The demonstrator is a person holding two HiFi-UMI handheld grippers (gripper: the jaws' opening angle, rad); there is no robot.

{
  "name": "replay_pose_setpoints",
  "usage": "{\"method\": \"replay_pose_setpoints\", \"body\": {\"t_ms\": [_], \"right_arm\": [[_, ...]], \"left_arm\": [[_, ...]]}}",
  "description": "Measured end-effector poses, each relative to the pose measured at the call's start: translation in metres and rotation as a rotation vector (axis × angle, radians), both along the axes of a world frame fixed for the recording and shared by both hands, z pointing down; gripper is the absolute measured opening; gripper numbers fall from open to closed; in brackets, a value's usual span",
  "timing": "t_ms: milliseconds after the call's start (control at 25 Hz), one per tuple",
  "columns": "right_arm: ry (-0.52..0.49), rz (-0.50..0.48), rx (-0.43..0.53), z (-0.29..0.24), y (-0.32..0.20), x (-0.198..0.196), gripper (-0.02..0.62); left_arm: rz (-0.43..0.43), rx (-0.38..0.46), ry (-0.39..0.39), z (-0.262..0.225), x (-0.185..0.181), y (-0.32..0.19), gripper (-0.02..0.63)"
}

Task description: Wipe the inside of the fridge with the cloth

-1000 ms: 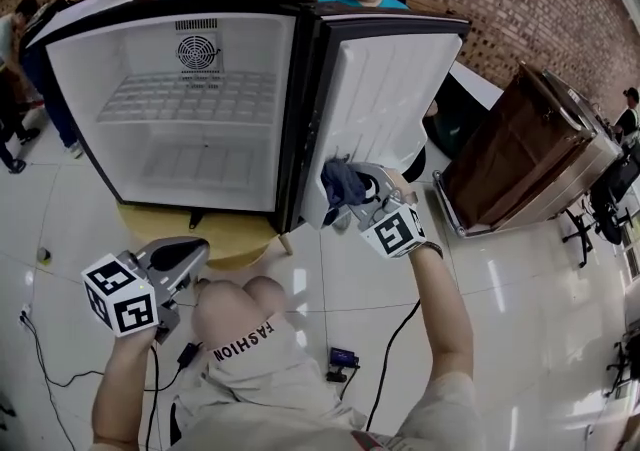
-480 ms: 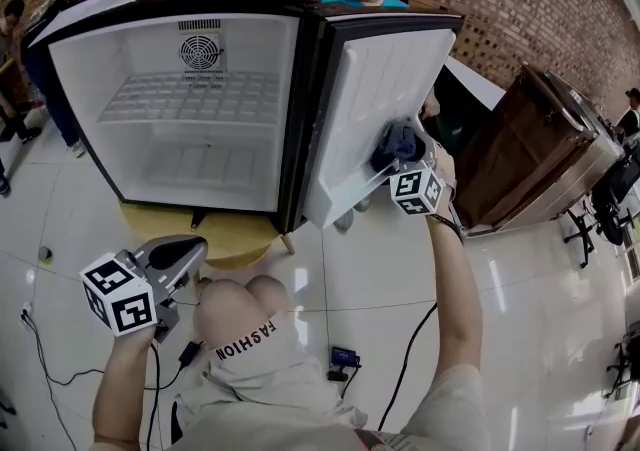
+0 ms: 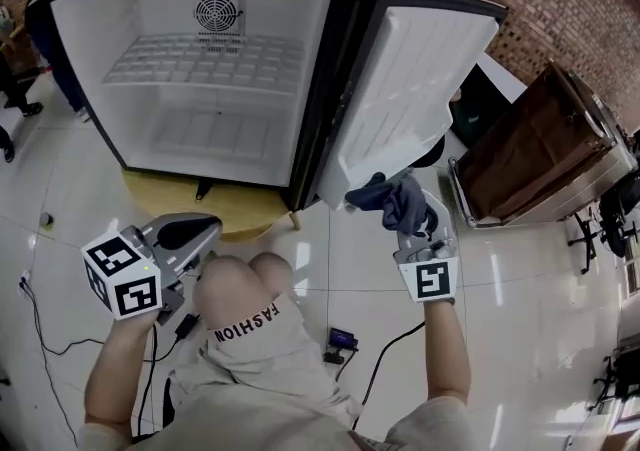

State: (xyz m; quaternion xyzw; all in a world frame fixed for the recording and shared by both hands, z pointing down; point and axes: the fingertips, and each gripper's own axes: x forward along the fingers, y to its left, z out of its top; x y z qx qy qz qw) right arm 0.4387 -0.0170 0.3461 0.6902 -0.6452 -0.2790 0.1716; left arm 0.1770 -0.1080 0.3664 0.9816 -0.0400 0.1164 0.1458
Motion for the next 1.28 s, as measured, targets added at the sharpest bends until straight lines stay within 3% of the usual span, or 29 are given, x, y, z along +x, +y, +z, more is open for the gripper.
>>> {"method": "replay_pose_setpoints", "body": {"t_ms": [80, 120, 360, 520, 720, 840, 1040, 1280], "right_arm": [[0.114, -0.013, -0.191, 0.056, -0.020, -0.015, 0.058], [0.149, -0.014, -0.230, 0.073, -0.031, -0.020, 0.058], [0.245, 0.007, -0.237, 0.073, -0.084, -0.011, 0.058], [0.261, 0.133, -0.283, 0.077, -0.105, 0.057, 0.058], [0.103, 0.385, -0.311, 0.084, -0.121, 0.185, 0.057], [0.049, 0.481, -0.346, 0.078, -0.127, 0.228, 0.057], [0.122, 0.510, -0.358, 0.073, -0.119, 0.218, 0.055], [0.023, 0.445, -0.249, 0.078, -0.041, 0.177, 0.057]], "left_arm": [[0.008, -0.004, -0.006, 0.002, 0.002, 0.004, 0.005], [0.009, -0.006, -0.007, 0.002, 0.003, 0.005, 0.005], [-0.005, -0.012, -0.009, 0.002, -0.001, 0.001, 0.005], [0.002, -0.024, -0.013, 0.005, 0.000, 0.004, 0.005], [0.020, -0.066, -0.024, 0.014, 0.009, 0.004, 0.006], [0.033, -0.070, -0.031, 0.018, 0.016, 0.003, 0.006], [0.024, -0.078, -0.054, 0.024, 0.016, 0.003, 0.005], [0.008, -0.055, -0.063, 0.030, 0.011, -0.003, 0.005]]}}
